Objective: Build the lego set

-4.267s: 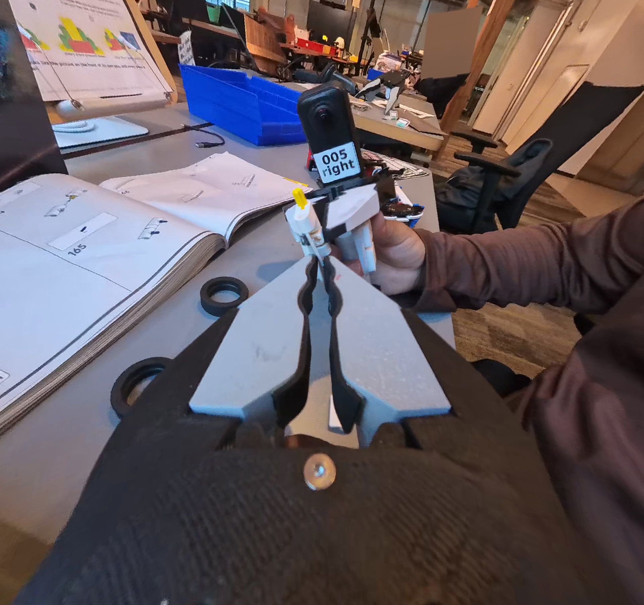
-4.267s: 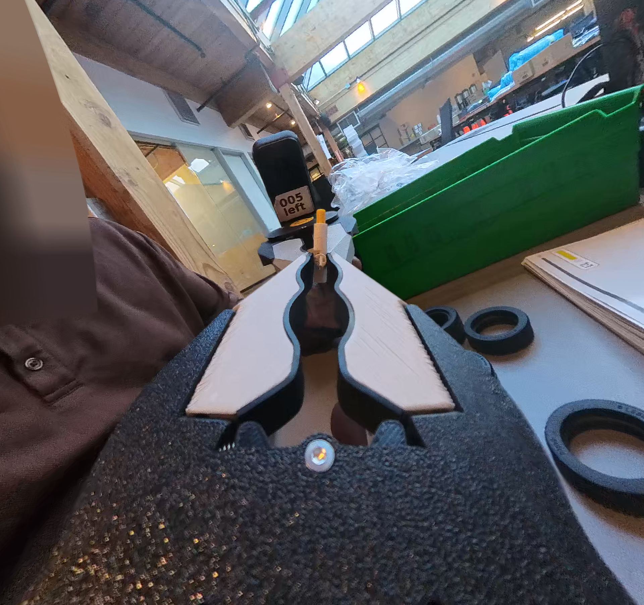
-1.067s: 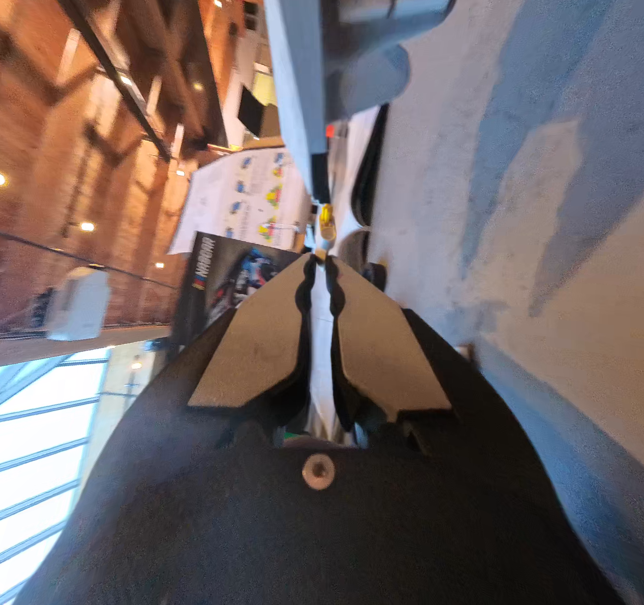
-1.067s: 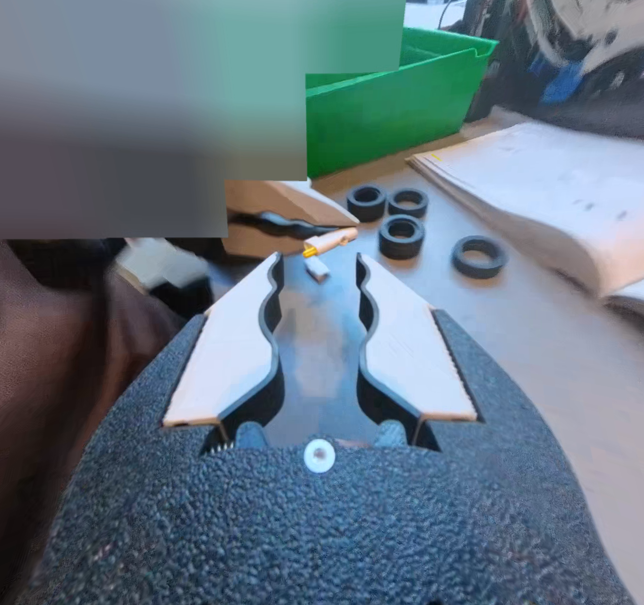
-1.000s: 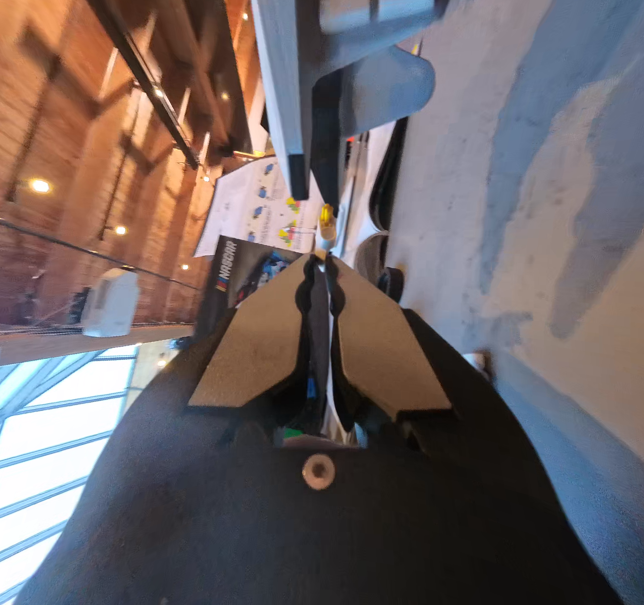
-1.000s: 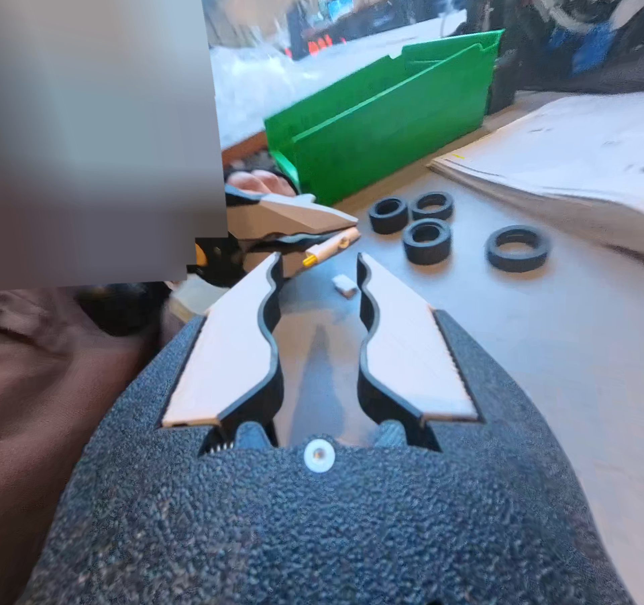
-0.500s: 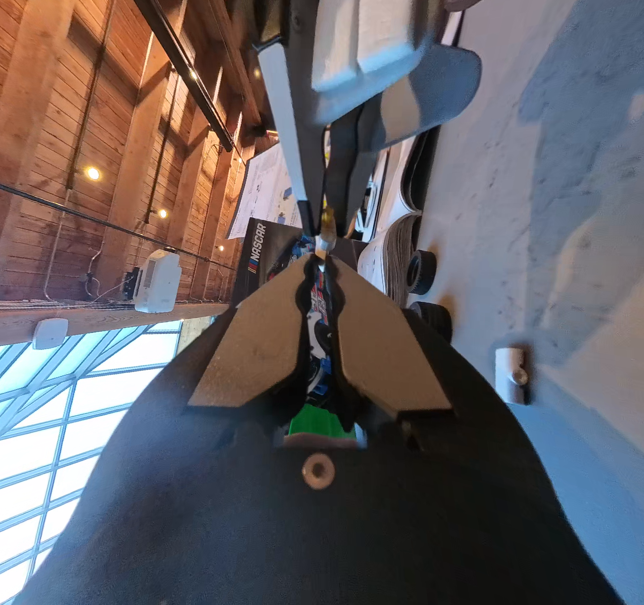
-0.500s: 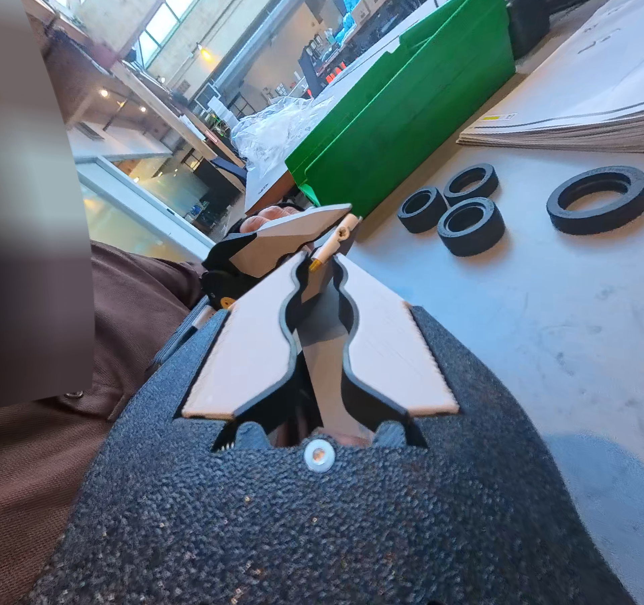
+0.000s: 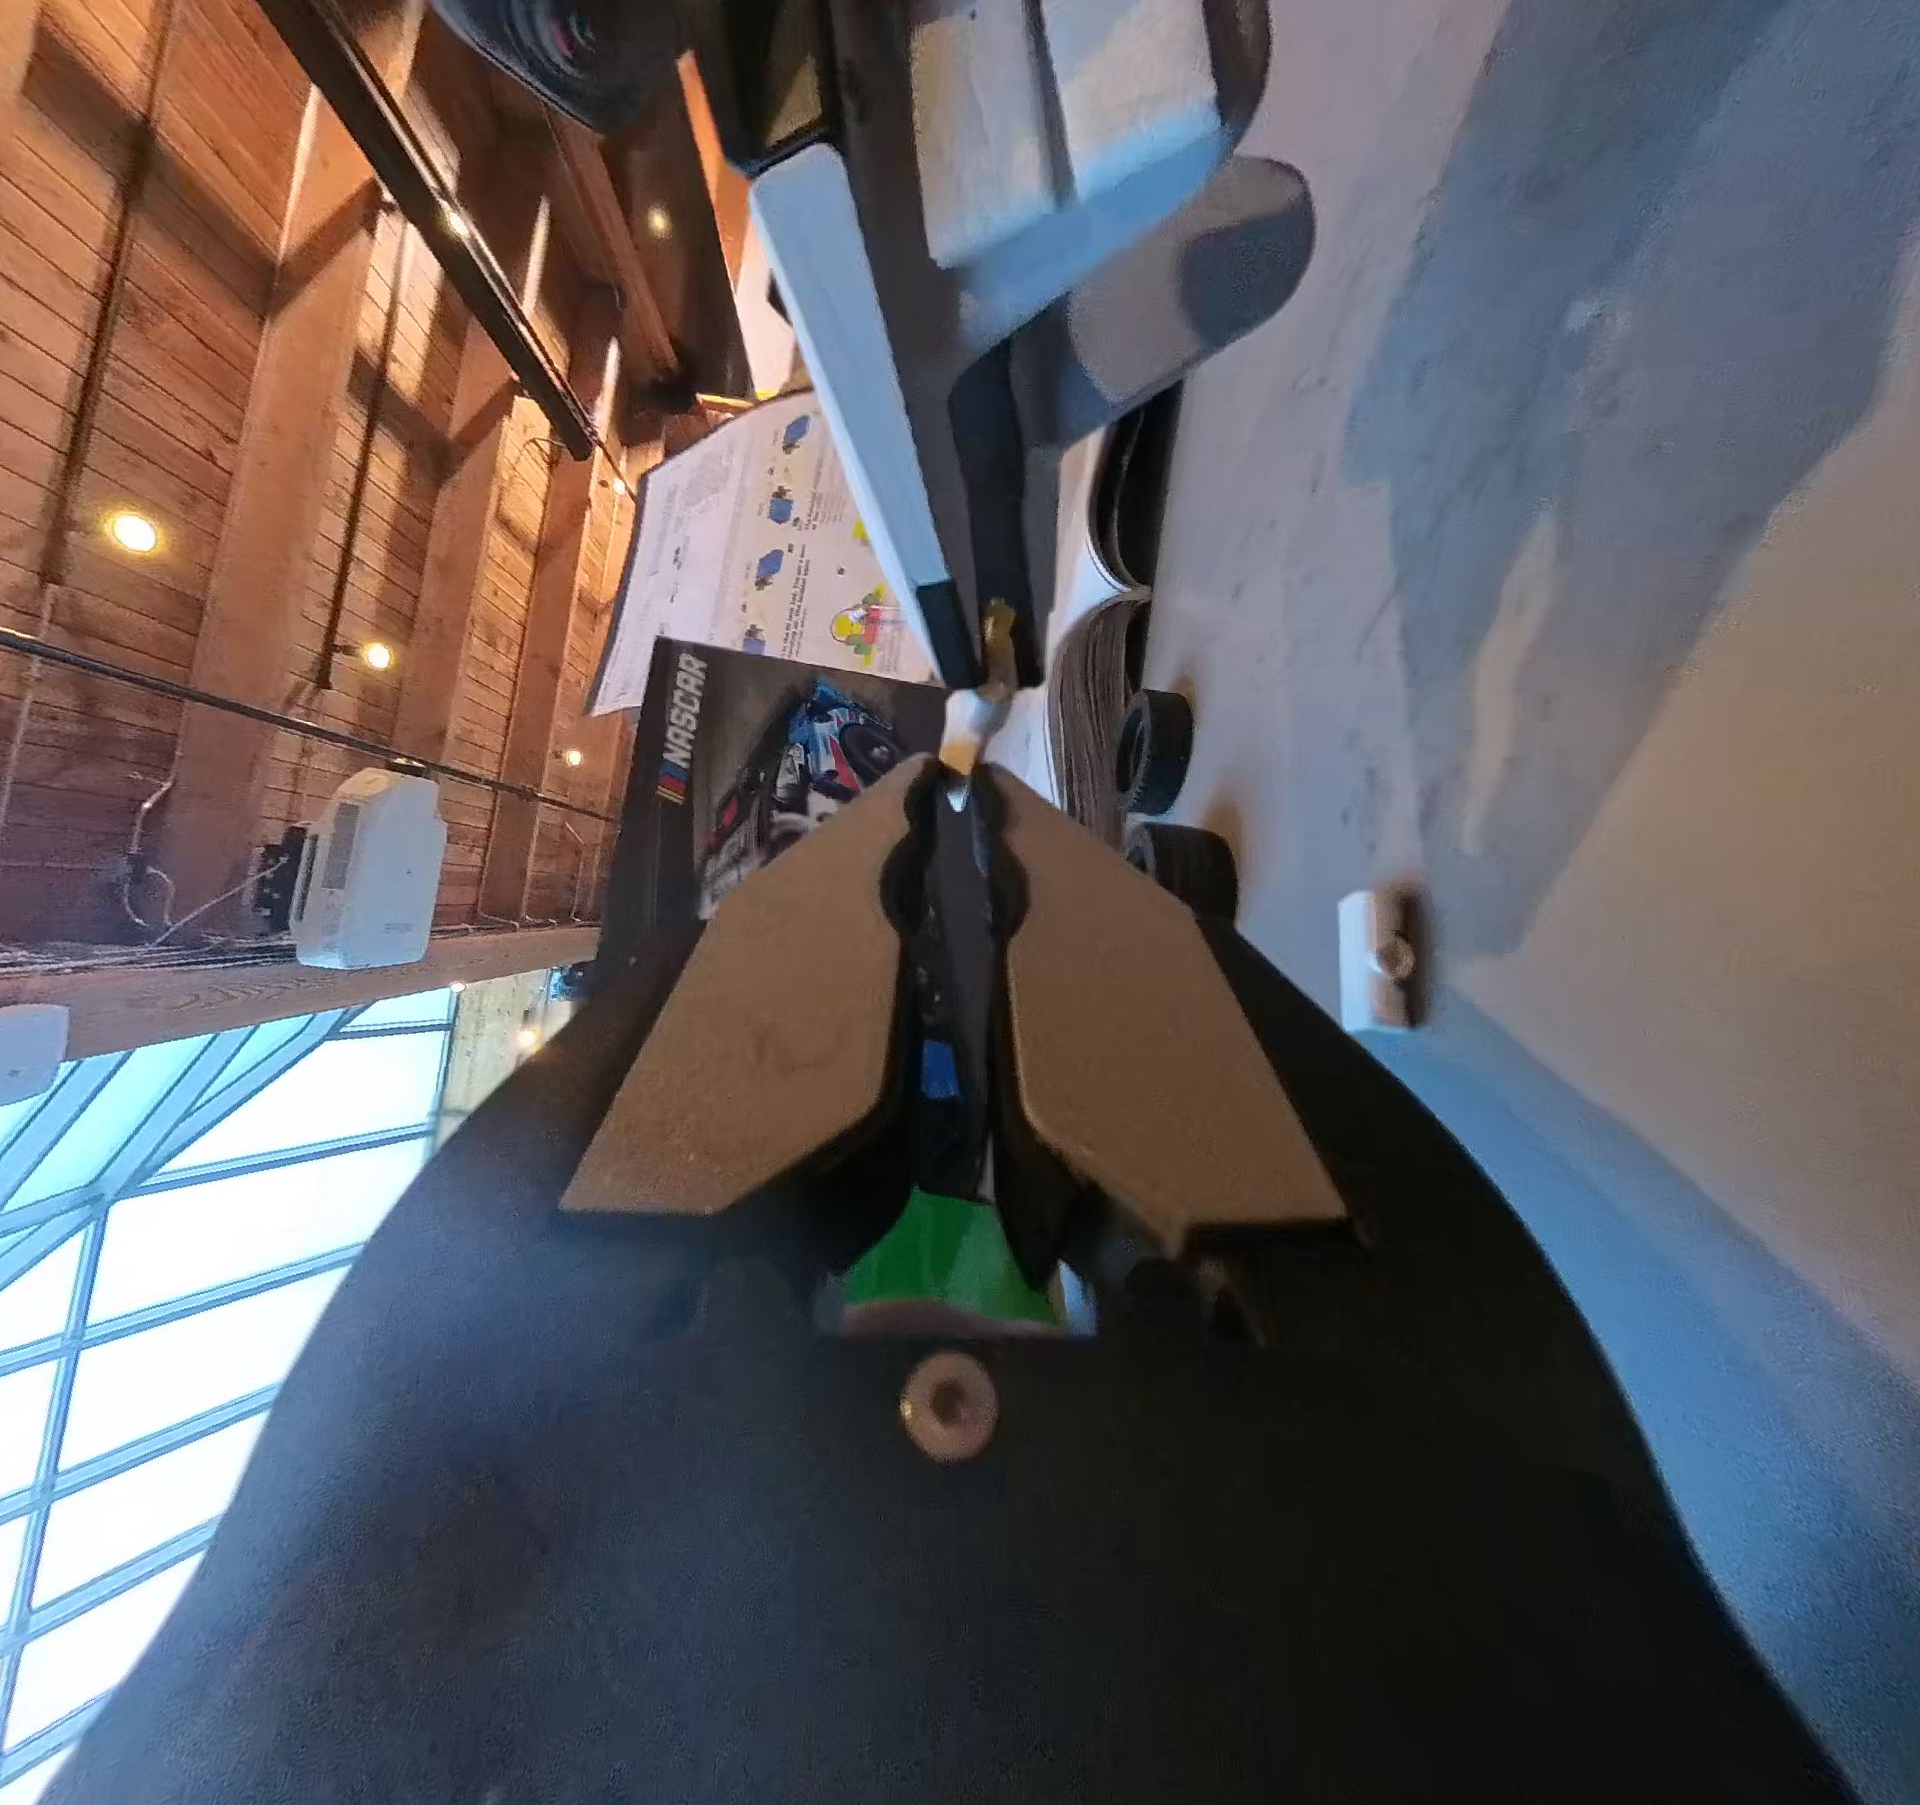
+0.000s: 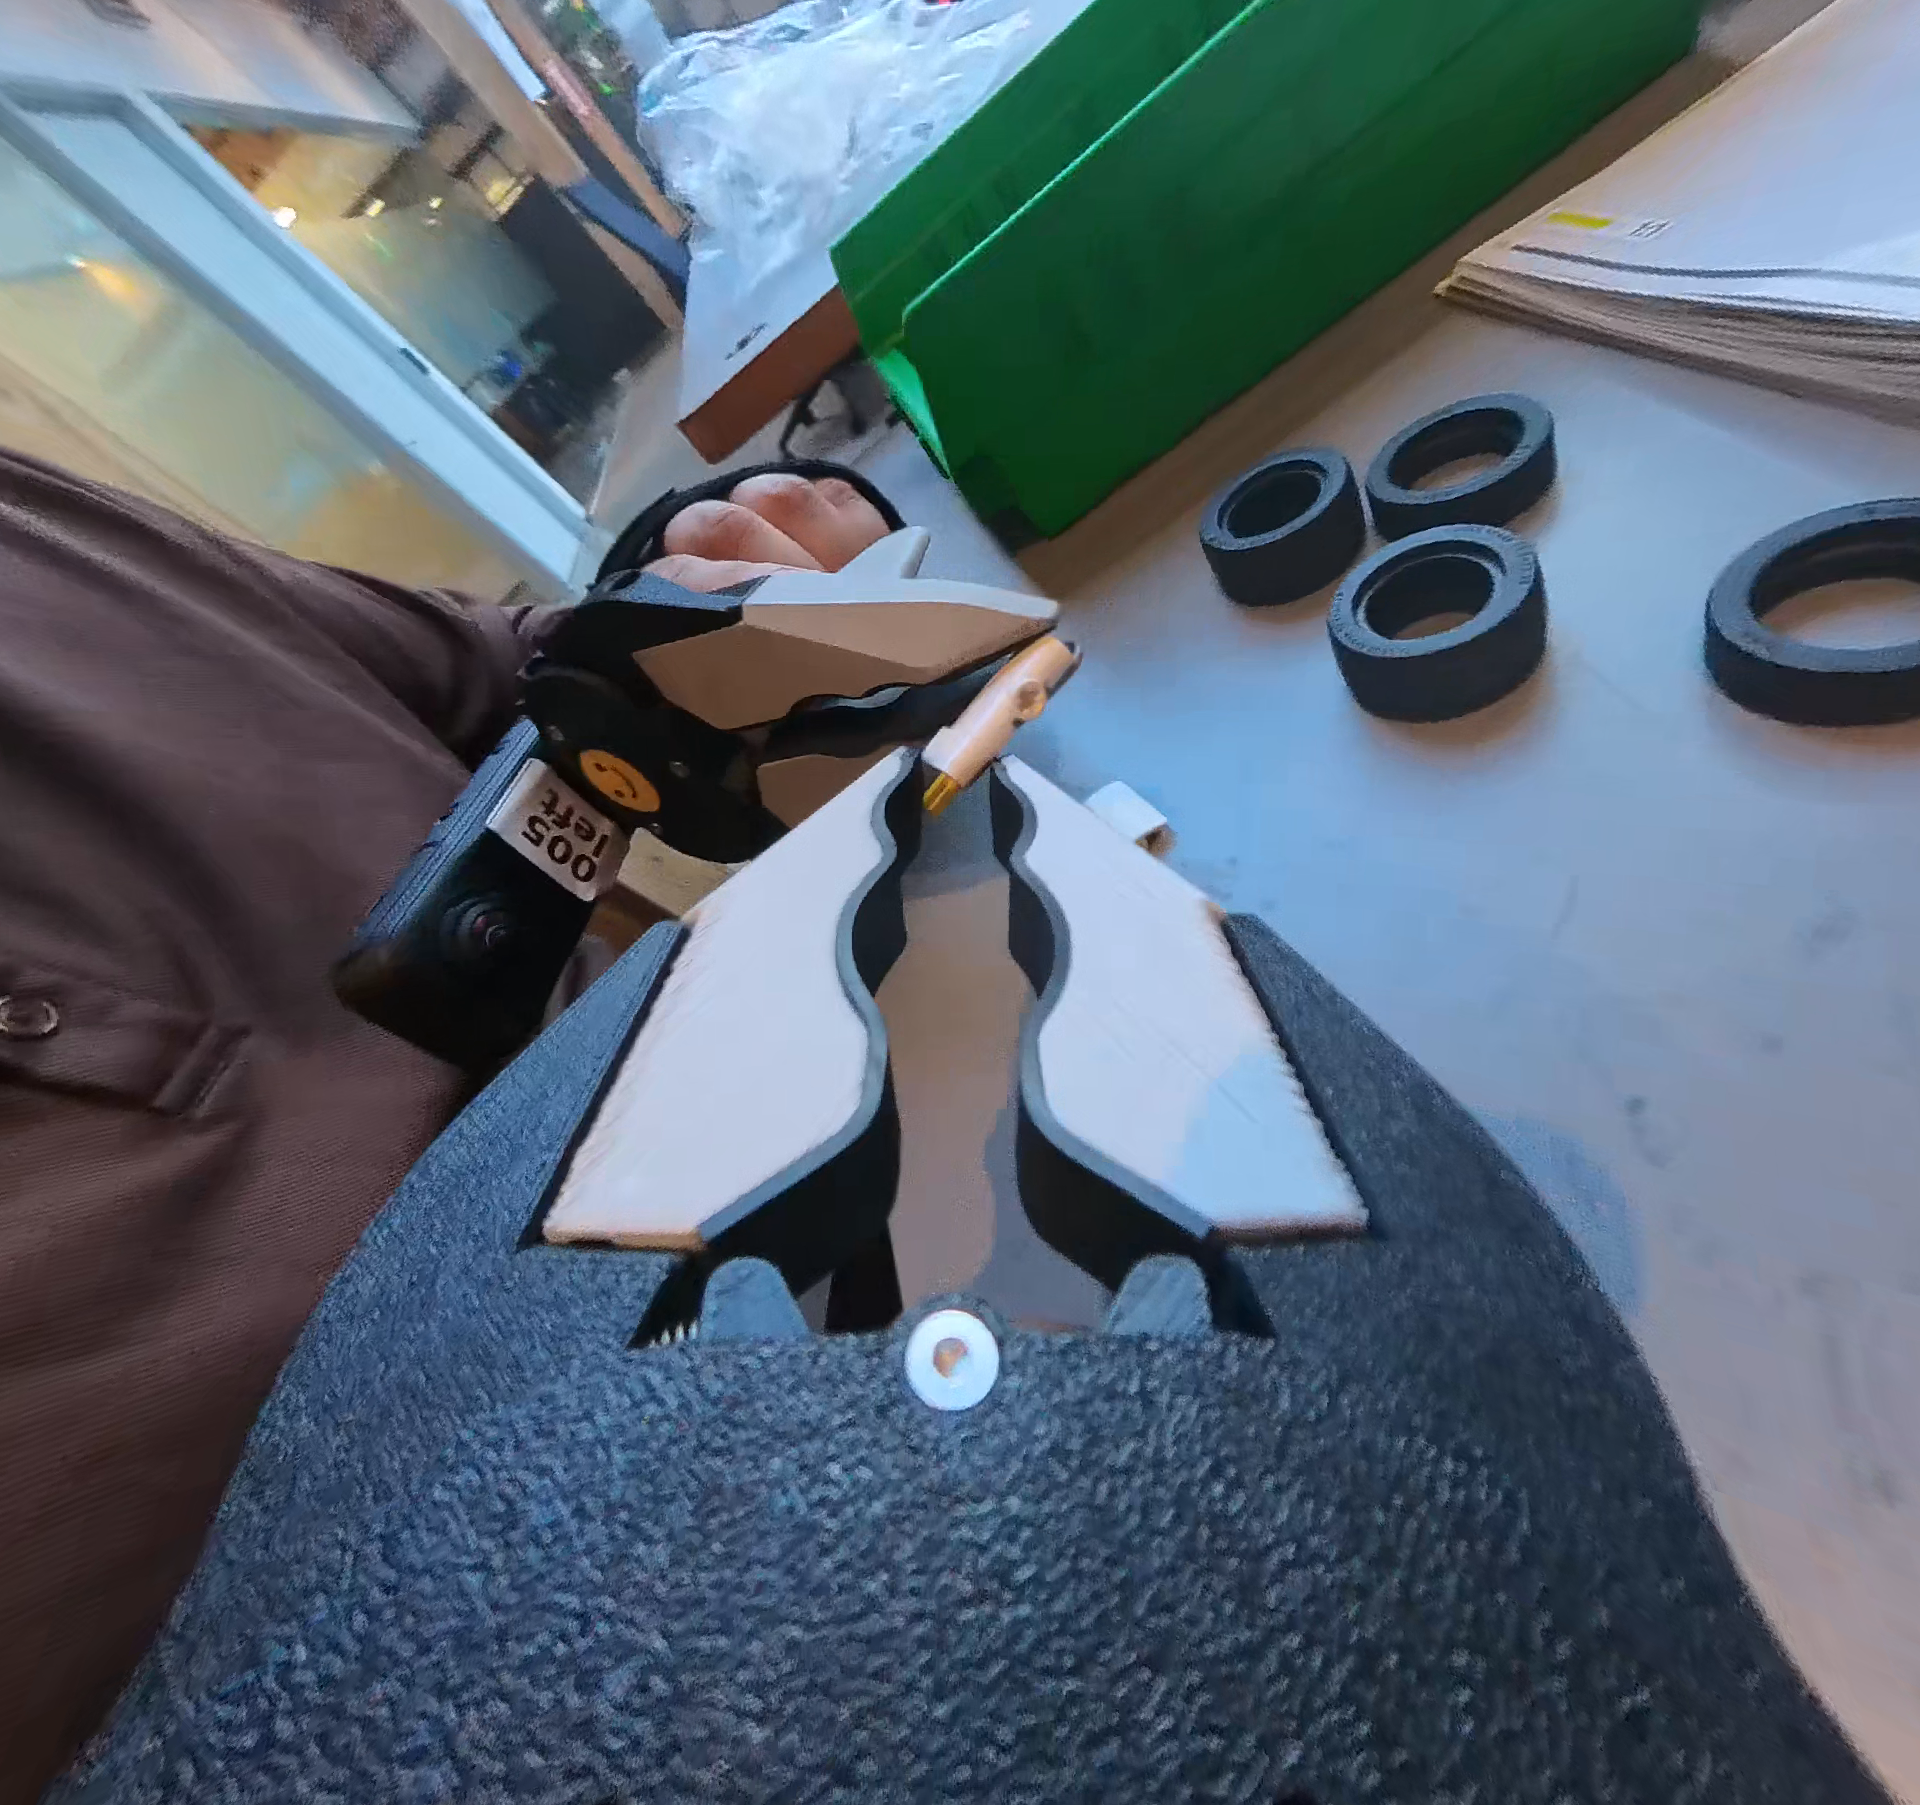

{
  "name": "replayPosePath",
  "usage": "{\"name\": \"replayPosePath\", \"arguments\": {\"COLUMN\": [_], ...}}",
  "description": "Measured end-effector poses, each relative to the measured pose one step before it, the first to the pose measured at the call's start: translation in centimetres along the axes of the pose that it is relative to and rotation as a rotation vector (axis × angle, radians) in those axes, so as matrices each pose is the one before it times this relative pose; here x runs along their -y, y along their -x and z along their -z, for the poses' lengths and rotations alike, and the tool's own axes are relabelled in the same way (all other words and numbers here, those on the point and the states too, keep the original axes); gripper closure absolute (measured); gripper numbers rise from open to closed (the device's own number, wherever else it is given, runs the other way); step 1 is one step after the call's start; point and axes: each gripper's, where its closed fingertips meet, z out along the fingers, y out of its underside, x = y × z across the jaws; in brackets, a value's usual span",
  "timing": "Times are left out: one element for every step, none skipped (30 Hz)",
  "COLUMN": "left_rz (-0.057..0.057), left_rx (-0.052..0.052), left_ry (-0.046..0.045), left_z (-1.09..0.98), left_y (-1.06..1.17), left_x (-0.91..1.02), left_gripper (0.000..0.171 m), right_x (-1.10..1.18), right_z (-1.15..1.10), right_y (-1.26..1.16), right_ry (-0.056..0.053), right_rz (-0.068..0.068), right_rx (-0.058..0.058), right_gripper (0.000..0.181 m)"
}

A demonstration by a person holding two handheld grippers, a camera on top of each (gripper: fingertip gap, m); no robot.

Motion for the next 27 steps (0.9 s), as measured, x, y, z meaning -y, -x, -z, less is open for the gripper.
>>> {"name": "replayPosePath", "arguments": {"left_rz": [-0.0003, -0.0016, 0.0105, 0.0215, 0.0194, 0.0191, 0.0279, 0.0406, 0.0419, 0.0391, 0.0373, 0.0362, 0.0322, 0.0213, 0.0082, -0.0072, -0.0140, -0.0107, -0.0043, 0.0015, 0.0046, 0.0020, -0.0040, -0.0089, -0.0109, -0.0090, -0.0036], "left_rx": [-0.0130, -0.0011, -0.0013, -0.0065, -0.0051, -0.0023, -0.0035, -0.0178, -0.0112, -0.0040, -0.0105, -0.0155, -0.0131, -0.0043, -0.0104, -0.0046, 0.0008, -0.0079, -0.0050, 0.0011, -0.0005, -0.0001, 0.0021, 0.0022, 0.0027, 0.0028, -0.0001], "left_ry": [0.00634, 0.00917, 0.01372, 0.00863, 0.00371, 0.00736, 0.01362, 0.01481, 0.01361, 0.00978, 0.00820, 0.00892, 0.01716, 0.02061, 0.00628, 0.00330, 0.00343, 0.00325, 0.00411, 0.00390, 0.00314, 0.00423, 0.00452, 0.00579, 0.00246, -0.00123, -0.00206], "left_z": [0.004, -0.002, -0.014, -0.002, 0.013, -0.002, -0.077, -0.157, -0.210, -0.253, -0.316, -0.349, -0.364, -0.315, -0.242, -0.149, -0.096, -0.079, -0.089, -0.079, -0.080, -0.089, -0.077, -0.058, -0.031, -0.003, 0.009], "left_y": [-0.218, -0.006, 0.081, 0.064, 0.114, 0.112, 0.113, -0.042, 0.132, 0.229, 0.105, 0.006, 0.026, 0.076, -0.141, -0.152, -0.139, -0.256, -0.148, 0.040, 0.041, 0.018, -0.006, -0.039, -0.058, -0.035, -0.025], "left_x": [-0.361, -0.439, -0.519, -0.510, -0.477, -0.516, -0.576, -0.549, -0.464, -0.359, -0.317, -0.305, -0.361, -0.325, -0.106, -0.047, -0.008, -0.042, -0.065, -0.055, -0.046, -0.052, -0.048, -0.067, -0.007, 0.044, 0.051], "left_gripper": [0.168, 0.168, 0.169, 0.168, 0.169, 0.169, 0.169, 0.169, 0.168, 0.168, 0.169, 0.168, 0.169, 0.168, 0.169, 0.169, 0.169, 0.168, 0.169, 0.169, 0.169, 0.169, 0.169, 0.169, 0.169, 0.169, 0.169], "right_x": [0.012, 0.119, 0.310, 0.440, 0.380, 0.287, 0.215, 0.078, -0.070, -0.018, 0.221, 0.389, 0.330, 0.001, -0.269, -0.171, -0.020, -0.001, -0.003, 0.041, 0.068, 0.018, -0.028, -0.095, -0.157, -0.156, -0.120], "right_z": [-0.197, -0.138, -0.009, 0.077, 0.119, 0.125, 0.120, 0.087, 0.042, 0.041, 0.054, 0.070, 0.071, 0.020, -0.012, 0.008, 0.076, 0.122, 0.100, 0.066, 0.057, 0.026, -0.029, -0.069, -0.110, -0.114, -0.110], "right_y": [-0.227, -0.155, -0.256, -0.490, -0.617, -0.601, -0.654, -0.753, -0.714, -0.492, -0.218, -0.187, -0.370, -0.421, -0.313, -0.190, -0.135, -0.234, -0.212, -0.056, 0.033, 0.027, 0.050, 0.087, 0.109, 0.117, 0.090], "right_ry": [0.0075, 0.0064, -0.0012, -0.0083, -0.0079, -0.0071, -0.0099, -0.0092, -0.0043, -0.0052, -0.0148, -0.0266, -0.0212, 0.0013, 0.0157, 0.0093, 0.0004, -0.0020, -0.0019, -0.0041, -0.0049, -0.0018, 0.0029, 0.0074, 0.0116, 0.0128, 0.0103], "right_rz": [0.0148, 0.0357, 0.0498, 0.0587, 0.0628, 0.0627, 0.0587, 0.0552, 0.0515, 0.0389, 0.0307, 0.0288, 0.0208, 0.0099, -0.0006, -0.0043, 0.0018, 0.0028, -0.0035, -0.0093, -0.0064, -0.0003, 0.0050, 0.0082, 0.0090, 0.0097, 0.0111], "right_rx": [0.0049, 0.0034, -0.0069, -0.0214, -0.0279, -0.0266, -0.0294, -0.0352, -0.0341, -0.0231, -0.0051, -0.0052, -0.0173, -0.0215, -0.0170, -0.0122, -0.0099, -0.0134, -0.0079, 0.0038, 0.0072, 0.0024, -0.0013, -0.0009, 0.0000, -0.0007, -0.0024], "right_gripper": [0.169, 0.168, 0.167, 0.162, 0.155, 0.151, 0.150, 0.150, 0.149, 0.149, 0.149, 0.150, 0.152, 0.152, 0.150, 0.148, 0.146, 0.146, 0.147, 0.146, 0.146, 0.147, 0.146, 0.146, 0.146, 0.146, 0.146]}}
